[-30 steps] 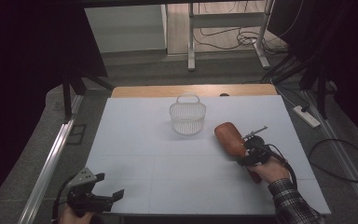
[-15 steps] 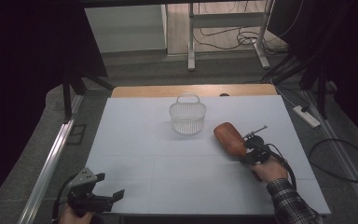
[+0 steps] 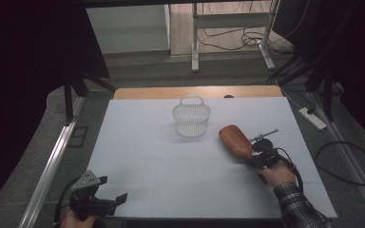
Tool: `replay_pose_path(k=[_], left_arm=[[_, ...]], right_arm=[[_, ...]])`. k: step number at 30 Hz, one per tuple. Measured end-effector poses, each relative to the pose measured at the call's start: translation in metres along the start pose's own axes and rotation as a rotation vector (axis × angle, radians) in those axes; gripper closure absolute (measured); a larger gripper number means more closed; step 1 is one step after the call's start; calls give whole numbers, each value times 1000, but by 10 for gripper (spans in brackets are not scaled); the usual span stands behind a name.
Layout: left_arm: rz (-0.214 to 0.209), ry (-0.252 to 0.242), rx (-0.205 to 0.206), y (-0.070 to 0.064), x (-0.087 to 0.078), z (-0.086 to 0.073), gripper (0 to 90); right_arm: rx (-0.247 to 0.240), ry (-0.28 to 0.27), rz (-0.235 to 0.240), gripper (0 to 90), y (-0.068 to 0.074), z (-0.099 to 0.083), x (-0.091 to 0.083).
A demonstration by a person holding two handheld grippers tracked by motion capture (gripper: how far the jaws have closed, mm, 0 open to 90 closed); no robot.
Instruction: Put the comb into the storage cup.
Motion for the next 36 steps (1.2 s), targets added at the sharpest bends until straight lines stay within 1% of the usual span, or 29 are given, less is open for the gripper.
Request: replay_pose_path(k=[1, 2, 5, 7, 8, 13, 15, 16, 19, 20, 23, 27, 29, 30, 31, 34, 36], left_arm=[[0, 0, 0, 0, 0, 0, 9], [5, 8, 9, -1, 0, 0, 6], [3, 7, 11, -1, 0, 1, 1], [-30, -22, -7, -1, 0, 3, 0], [-37, -30, -6, -2, 1, 5, 0], [-41, -38, 34, -6, 5, 13, 3], [-53, -42, 46, -7, 8, 16, 3], [-60, -48, 63, -8, 10, 17, 2], [-51, -43, 96, -9, 15, 22, 7], [-51, -44, 100, -10, 16, 23, 7], [-57, -55, 105, -11, 19, 28, 6], [-54, -73, 111, -12, 22, 36, 0], [-64, -85, 112, -12, 25, 41, 0], [-76, -90, 114, -14, 27, 46, 0], [-76, -90, 114, -14, 27, 46, 0], [-81, -93, 122, -16, 32, 55, 0], [-90, -97, 127, -18, 36, 61, 0]], right_arm=[[0, 0, 0, 718, 0, 0, 0], [-1, -2, -4, 718, -1, -1, -1], [-2, -9, -11, 719, -2, -2, -3], [0, -19, -11, 719, -3, -3, -5], [1, -25, -12, 719, -3, -4, -7], [-16, -68, 3, 719, 0, -3, -13], [-27, -76, 9, 718, 1, -3, -15], [-27, -78, 9, 718, 2, -3, -16], [-39, -91, 11, 718, 4, -4, -18], [-42, -96, 12, 719, 5, -4, -19], [-50, -115, 23, 718, 7, -4, -22], [-63, -144, 29, 718, 9, -5, -29], [-63, -150, 29, 719, 10, -5, -30], [-67, -162, 29, 719, 12, -5, -32], [-67, -162, 29, 719, 12, -5, -32], [-83, -184, 43, 719, 16, -6, -37], [-86, -189, 44, 719, 17, -6, -38]])
Point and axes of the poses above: each handheld gripper's, and its own axes: x roughly forward along the jaws, z roughly out of its top, y roughly to its left, the point moved 3 cm from there along x, roughly forward along the jaws, and after that the axes turned 1 degree about z, right-handed, at the moved point
